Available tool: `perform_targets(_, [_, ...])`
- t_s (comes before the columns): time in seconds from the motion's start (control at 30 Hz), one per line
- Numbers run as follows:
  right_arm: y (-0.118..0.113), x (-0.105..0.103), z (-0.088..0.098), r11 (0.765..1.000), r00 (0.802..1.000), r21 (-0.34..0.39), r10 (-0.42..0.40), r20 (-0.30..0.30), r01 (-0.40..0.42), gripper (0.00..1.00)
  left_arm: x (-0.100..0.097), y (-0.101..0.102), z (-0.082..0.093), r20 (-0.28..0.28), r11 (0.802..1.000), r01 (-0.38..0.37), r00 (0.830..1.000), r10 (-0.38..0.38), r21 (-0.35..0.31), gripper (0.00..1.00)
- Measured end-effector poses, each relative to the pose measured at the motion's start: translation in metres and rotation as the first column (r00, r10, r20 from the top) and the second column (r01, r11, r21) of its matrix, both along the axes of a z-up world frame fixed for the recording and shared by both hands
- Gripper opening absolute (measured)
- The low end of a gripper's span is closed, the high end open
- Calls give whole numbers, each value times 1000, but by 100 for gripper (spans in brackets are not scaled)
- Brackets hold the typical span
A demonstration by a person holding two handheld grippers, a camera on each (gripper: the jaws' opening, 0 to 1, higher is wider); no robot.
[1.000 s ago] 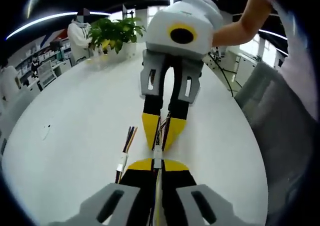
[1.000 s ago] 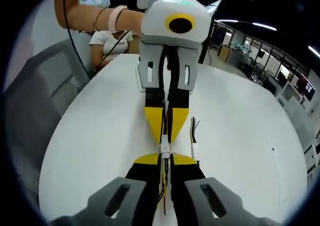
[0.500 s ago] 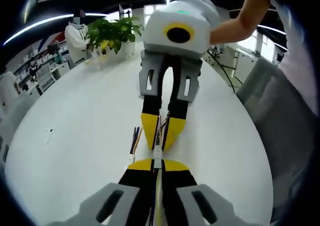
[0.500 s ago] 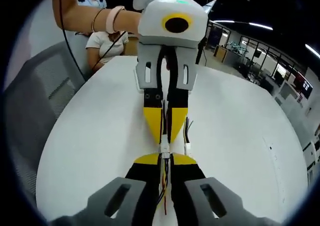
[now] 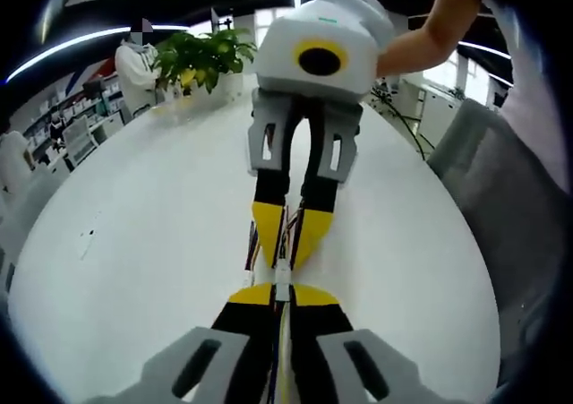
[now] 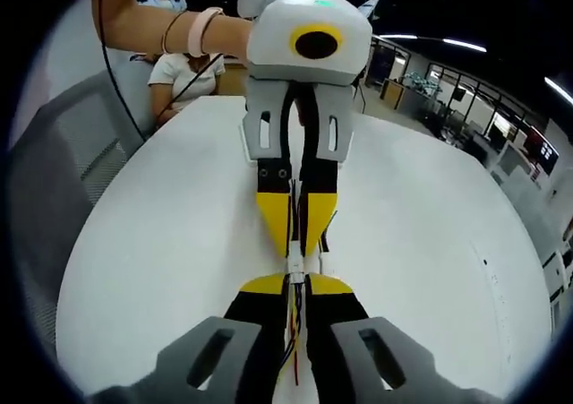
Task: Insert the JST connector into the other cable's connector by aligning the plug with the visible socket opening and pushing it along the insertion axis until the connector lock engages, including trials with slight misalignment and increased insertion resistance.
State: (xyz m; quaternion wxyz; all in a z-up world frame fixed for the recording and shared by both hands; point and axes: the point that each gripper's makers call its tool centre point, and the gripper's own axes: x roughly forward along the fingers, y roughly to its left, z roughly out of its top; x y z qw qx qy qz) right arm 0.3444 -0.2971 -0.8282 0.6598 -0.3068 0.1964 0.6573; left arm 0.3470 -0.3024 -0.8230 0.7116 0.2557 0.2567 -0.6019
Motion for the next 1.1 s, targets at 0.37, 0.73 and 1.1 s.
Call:
perform_targets(0.37, [0,0,-12,1000,1000,-22,-3,-17,3,3,-1,0,-12,-25,1000,9,1000,-8,14,0])
perform_targets(0.73, [1,-2,-18,1000,999,-28,-12,-36,11,4,-3,1,-18,-41,999,17,999,-15,27,0])
perform_targets(1.1, [1,-3,-19,999,999,-25,-21,-45,20,4,-4,1,-19,-29,999,28,999,-27,44,0])
